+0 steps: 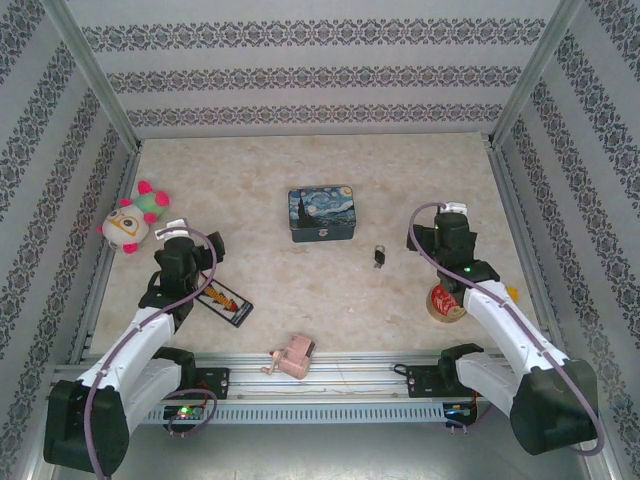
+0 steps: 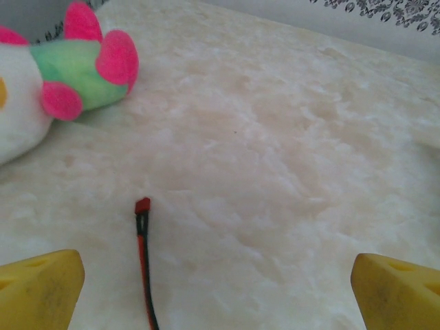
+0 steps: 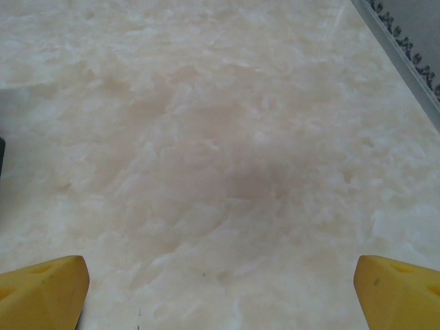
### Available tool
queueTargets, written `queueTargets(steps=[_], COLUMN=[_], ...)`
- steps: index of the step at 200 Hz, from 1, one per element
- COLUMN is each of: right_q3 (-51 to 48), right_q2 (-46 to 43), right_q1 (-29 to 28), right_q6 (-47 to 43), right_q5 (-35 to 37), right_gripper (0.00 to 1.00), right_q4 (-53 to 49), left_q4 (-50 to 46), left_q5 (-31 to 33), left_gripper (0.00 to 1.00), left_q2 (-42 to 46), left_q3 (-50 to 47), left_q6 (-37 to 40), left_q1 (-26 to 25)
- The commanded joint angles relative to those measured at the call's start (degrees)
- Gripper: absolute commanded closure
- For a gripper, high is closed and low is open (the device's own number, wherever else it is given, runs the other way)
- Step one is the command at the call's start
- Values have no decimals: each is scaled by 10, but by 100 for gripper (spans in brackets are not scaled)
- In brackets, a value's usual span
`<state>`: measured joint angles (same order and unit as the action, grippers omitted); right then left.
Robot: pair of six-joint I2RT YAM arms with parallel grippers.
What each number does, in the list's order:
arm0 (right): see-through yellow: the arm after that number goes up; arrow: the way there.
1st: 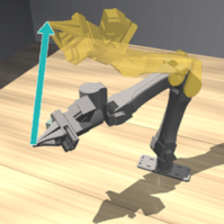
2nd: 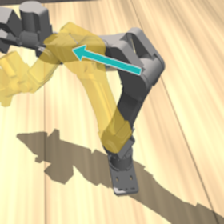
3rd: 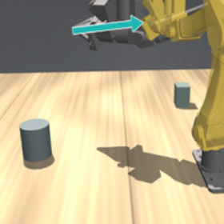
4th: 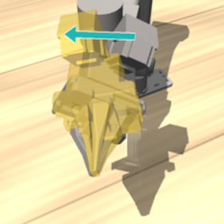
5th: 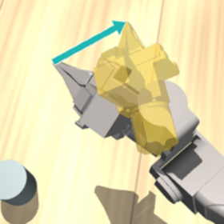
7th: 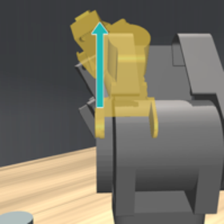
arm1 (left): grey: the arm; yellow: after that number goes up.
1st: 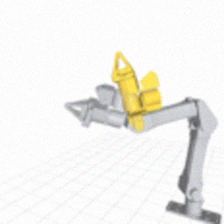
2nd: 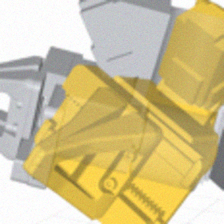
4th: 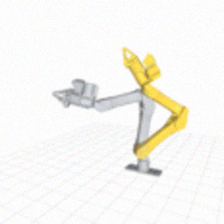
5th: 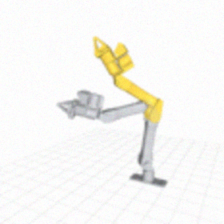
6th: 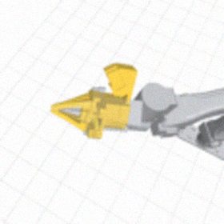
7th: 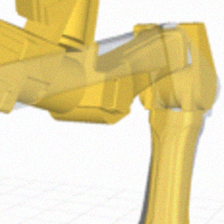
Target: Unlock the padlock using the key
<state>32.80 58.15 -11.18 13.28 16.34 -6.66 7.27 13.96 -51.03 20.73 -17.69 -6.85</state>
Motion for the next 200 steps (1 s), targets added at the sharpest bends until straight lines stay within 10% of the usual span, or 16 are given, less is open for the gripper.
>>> queueTargets(steps=[1,156,200], right_q3=[-35,-211,-206], right_q2=[14,12,94], right_q1=[13,97,103], right_q6=[-33,-75,-86], right_q5=[-17,-106,-139], right_gripper=[2,2,2], right_q4=[117,461,541], left_q4=[65,555,555], left_q5=[22,-152,-186], left_gripper=[1,1,1], left_q2=[-7,-300,-404], left_q3=[-1,-75,-27], left_q6=[86,207,218], left_q1=[11,44,48])
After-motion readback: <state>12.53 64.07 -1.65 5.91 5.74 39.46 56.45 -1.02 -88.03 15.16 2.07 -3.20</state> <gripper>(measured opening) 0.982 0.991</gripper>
